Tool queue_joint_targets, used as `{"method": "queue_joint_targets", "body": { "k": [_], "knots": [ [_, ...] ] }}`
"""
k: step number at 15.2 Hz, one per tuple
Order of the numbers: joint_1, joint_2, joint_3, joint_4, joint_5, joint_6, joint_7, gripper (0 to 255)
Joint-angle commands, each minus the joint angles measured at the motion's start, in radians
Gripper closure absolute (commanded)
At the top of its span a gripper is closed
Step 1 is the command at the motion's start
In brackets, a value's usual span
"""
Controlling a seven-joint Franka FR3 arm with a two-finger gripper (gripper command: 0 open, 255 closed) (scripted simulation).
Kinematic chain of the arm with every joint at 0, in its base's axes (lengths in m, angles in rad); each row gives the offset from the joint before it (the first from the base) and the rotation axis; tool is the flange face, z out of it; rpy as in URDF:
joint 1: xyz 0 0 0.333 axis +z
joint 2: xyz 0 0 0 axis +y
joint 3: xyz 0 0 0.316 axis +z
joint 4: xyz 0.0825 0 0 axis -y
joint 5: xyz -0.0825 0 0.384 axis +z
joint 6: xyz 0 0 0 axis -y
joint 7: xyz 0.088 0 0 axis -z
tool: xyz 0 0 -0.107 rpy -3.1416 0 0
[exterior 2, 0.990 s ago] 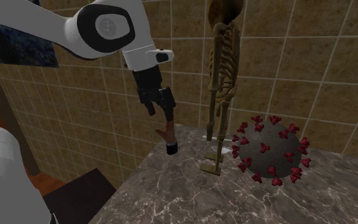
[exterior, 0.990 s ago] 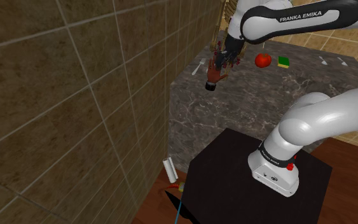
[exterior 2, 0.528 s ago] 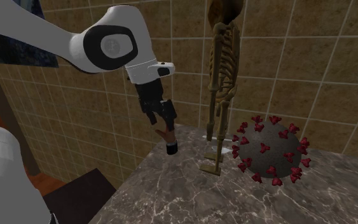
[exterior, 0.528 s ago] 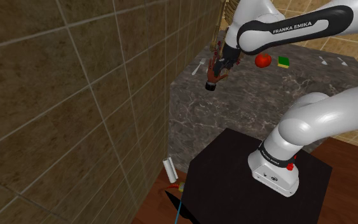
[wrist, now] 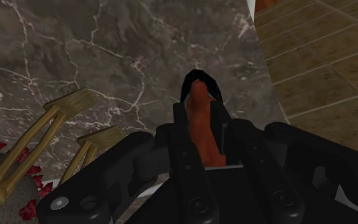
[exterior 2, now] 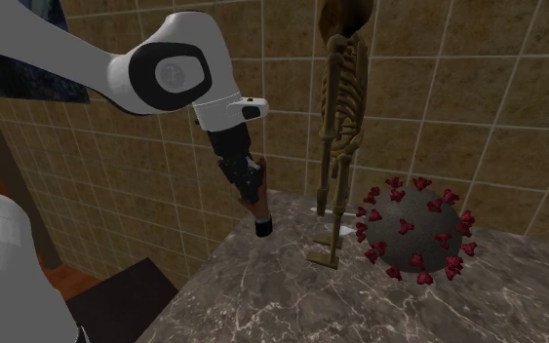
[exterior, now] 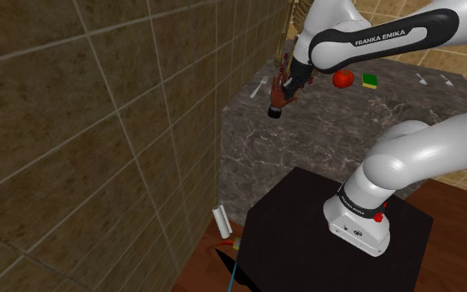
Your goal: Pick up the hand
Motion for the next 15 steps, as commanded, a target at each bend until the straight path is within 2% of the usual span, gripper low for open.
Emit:
{"method": "queue_joint_targets", "body": {
  "k": [1, 3, 15],
  "knots": [
    [0.000, 0.000, 0.000, -0.001, 0.000, 0.000, 0.000, 255],
    [0.000, -0.001, -0.001, 0.000, 0.000, -0.003, -0.001, 255],
    [0.011, -0.044, 0.009, 0.135, 0.024, -0.180, -0.026, 255]
  ]
}}
